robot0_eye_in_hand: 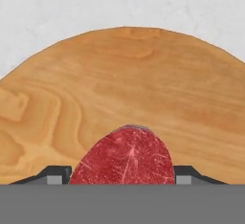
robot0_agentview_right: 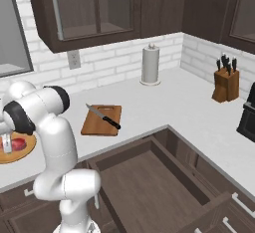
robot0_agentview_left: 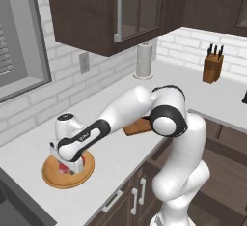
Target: Pick up the knife from the drawer and place it on the cutting board. Then place the meat from the plate to the cutting board.
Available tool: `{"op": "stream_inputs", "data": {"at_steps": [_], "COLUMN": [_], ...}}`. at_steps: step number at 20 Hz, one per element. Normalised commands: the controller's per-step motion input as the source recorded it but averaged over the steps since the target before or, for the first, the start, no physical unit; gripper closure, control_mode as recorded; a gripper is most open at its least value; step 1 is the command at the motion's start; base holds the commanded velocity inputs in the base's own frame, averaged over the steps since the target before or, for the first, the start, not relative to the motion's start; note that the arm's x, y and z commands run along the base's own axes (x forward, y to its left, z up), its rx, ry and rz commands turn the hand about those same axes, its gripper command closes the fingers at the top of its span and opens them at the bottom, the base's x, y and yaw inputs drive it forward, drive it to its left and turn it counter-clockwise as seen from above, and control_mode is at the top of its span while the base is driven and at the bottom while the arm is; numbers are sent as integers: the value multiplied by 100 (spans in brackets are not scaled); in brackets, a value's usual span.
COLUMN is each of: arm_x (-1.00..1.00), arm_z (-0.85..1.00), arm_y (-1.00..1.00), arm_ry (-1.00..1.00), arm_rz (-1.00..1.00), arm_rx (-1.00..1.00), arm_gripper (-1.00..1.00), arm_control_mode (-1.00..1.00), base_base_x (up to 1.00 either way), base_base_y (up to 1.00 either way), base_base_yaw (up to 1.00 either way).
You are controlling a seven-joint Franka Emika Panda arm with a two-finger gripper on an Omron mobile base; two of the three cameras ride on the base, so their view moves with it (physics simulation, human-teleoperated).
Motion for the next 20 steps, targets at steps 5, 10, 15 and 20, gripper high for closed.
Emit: {"op": "stream_inputs", "data": {"at_steps": [5, 10, 15, 20], "arm_x": [-3, -20, -43, -16], "arm_z": [0, 7, 72, 62], "arm_y": [-15, -10, -5, -27], "arm_ry": [0, 0, -10, -11], "arm_rz": [7, 7, 9, 1], "arm_rx": [0, 0, 0, 0], "arm_gripper": [100, 100, 100, 100], "arm_control_mode": [-100, -100, -100, -100], "base_base_x": [0, 0, 0, 0], "base_base_y": [0, 0, 0, 0], "base_base_yaw": [0, 0, 0, 0]}}
